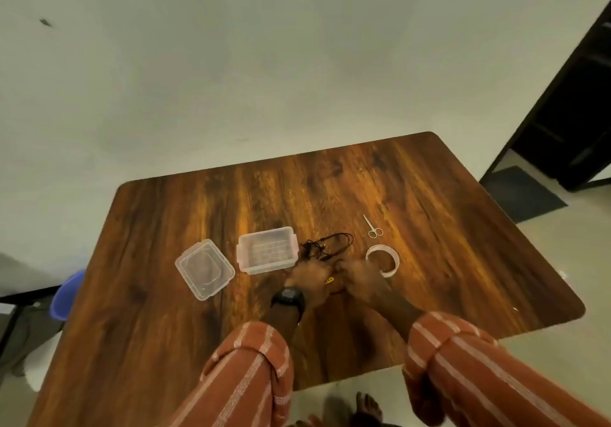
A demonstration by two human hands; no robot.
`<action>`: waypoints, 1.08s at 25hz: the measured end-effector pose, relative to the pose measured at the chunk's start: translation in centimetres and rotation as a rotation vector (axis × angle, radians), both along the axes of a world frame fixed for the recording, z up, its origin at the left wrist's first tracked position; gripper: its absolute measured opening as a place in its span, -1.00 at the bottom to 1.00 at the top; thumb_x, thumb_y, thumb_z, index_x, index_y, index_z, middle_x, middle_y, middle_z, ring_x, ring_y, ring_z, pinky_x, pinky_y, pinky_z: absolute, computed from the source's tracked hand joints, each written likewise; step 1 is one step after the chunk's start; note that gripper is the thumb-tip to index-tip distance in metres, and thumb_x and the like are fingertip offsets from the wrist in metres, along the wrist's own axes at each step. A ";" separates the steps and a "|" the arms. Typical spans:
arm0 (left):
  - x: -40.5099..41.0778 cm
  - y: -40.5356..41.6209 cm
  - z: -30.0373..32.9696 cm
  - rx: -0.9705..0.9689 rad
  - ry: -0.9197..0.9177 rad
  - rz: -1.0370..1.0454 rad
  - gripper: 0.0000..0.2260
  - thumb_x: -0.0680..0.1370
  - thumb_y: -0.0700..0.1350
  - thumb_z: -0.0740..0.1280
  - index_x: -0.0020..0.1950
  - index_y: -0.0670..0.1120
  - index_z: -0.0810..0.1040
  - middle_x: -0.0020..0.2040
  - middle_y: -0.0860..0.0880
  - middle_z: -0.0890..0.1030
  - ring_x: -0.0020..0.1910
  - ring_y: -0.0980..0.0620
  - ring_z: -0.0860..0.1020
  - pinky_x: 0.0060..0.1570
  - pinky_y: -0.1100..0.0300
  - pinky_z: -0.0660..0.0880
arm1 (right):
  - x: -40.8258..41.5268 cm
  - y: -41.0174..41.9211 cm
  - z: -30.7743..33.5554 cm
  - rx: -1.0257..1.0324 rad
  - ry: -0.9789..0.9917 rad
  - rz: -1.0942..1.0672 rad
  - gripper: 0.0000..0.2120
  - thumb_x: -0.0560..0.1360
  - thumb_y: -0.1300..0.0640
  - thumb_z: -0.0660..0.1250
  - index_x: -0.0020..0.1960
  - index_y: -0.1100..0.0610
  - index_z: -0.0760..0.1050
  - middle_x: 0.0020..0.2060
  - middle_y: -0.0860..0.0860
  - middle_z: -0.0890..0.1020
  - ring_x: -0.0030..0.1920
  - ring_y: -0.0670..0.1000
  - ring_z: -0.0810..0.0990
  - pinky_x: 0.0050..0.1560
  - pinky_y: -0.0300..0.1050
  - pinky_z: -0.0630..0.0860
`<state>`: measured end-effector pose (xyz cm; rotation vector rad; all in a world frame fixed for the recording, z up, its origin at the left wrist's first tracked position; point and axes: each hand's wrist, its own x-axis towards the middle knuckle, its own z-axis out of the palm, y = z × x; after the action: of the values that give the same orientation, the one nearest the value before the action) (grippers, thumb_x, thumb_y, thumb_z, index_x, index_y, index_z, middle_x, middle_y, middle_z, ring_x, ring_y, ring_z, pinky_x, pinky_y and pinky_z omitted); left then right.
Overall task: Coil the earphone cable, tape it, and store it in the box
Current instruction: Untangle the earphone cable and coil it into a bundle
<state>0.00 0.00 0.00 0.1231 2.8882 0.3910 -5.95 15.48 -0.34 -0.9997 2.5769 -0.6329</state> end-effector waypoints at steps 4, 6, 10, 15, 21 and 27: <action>0.9 2.7 -4.1 -0.058 -0.114 0.062 -0.55 0.58 -0.07 0.21 0.48 -0.07 0.34 0.40 -0.14 0.46 0.34 -0.18 0.43 0.33 -0.07 0.40 | 0.9 2.4 -3.7 0.137 0.019 0.020 -0.59 0.43 0.06 0.26 0.27 -0.18 0.44 0.32 -0.05 0.55 0.32 0.06 0.50 0.24 0.11 0.51; 0.7 3.6 -5.3 -0.077 -0.112 0.082 -0.54 0.58 -0.09 0.18 0.50 -0.10 0.32 0.45 -0.13 0.42 0.42 -0.18 0.35 0.40 -0.08 0.32 | 0.5 2.9 -5.2 0.220 0.088 0.079 -0.48 0.48 0.05 0.28 0.43 -0.13 0.31 0.51 -0.06 0.33 0.50 0.09 0.29 0.41 0.14 0.36; -0.6 3.3 -5.6 -0.194 -0.189 0.049 -0.62 0.60 -0.02 0.21 0.38 -0.12 0.44 0.39 -0.14 0.47 0.40 -0.15 0.35 0.40 -0.06 0.29 | -0.3 2.7 -5.9 0.395 0.047 0.115 -0.57 0.56 0.12 0.27 0.43 0.05 0.39 0.50 0.03 0.33 0.46 0.11 0.32 0.40 0.05 0.31; 0.5 1.4 -4.3 -0.254 -0.204 -0.062 -0.59 0.55 0.04 0.25 0.32 -0.16 0.48 0.37 -0.16 0.44 0.35 -0.17 0.37 0.34 -0.06 0.33 | -1.1 2.7 -5.3 0.500 0.139 0.271 -0.58 0.57 0.15 0.25 0.41 0.17 0.39 0.49 0.13 0.32 0.52 0.17 0.17 0.43 0.14 0.30; 2.6 2.1 -4.6 -0.341 -0.224 -0.169 -0.68 0.62 -0.16 0.18 0.35 -0.20 0.46 0.39 -0.21 0.44 0.39 -0.19 0.36 0.40 -0.11 0.23 | 0.4 2.8 -4.9 0.524 0.245 0.442 -0.53 0.55 0.17 0.27 0.44 0.21 0.32 0.48 0.17 0.32 0.45 0.22 0.30 0.41 0.19 0.30; 4.7 1.2 -3.6 -0.285 -0.227 -0.188 -0.51 0.54 -0.06 0.32 0.44 -0.19 0.38 0.46 -0.20 0.35 0.42 -0.20 0.31 0.43 -0.12 0.22 | 2.9 2.1 -4.3 0.534 0.260 0.499 -0.54 0.56 0.20 0.28 0.44 0.21 0.33 0.48 0.20 0.32 0.47 0.23 0.27 0.47 0.19 0.16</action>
<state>4.70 1.23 -3.62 0.2795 2.6439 -0.0394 -3.09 17.57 -4.62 -1.5021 2.3377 0.3147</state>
